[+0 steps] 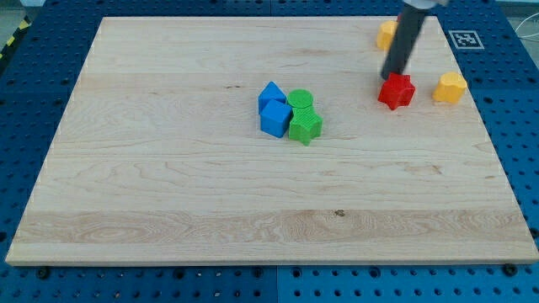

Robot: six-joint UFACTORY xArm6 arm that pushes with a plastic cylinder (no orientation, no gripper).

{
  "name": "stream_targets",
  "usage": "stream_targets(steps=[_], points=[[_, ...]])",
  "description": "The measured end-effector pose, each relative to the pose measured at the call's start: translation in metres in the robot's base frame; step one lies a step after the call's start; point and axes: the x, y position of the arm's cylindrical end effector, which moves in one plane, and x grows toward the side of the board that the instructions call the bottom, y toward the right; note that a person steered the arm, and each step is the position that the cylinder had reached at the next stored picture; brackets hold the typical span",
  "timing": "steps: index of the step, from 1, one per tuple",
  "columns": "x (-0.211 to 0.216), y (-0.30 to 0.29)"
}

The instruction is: Slide the red circle along with yellow hexagon down a bit

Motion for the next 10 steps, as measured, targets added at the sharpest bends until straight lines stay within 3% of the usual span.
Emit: stream_targets(steps=[2,3,7,10], points=[[-0.078,-0.05],[-0.131,-0.042],[-0.14,-0.014],[-0.14,0.095]])
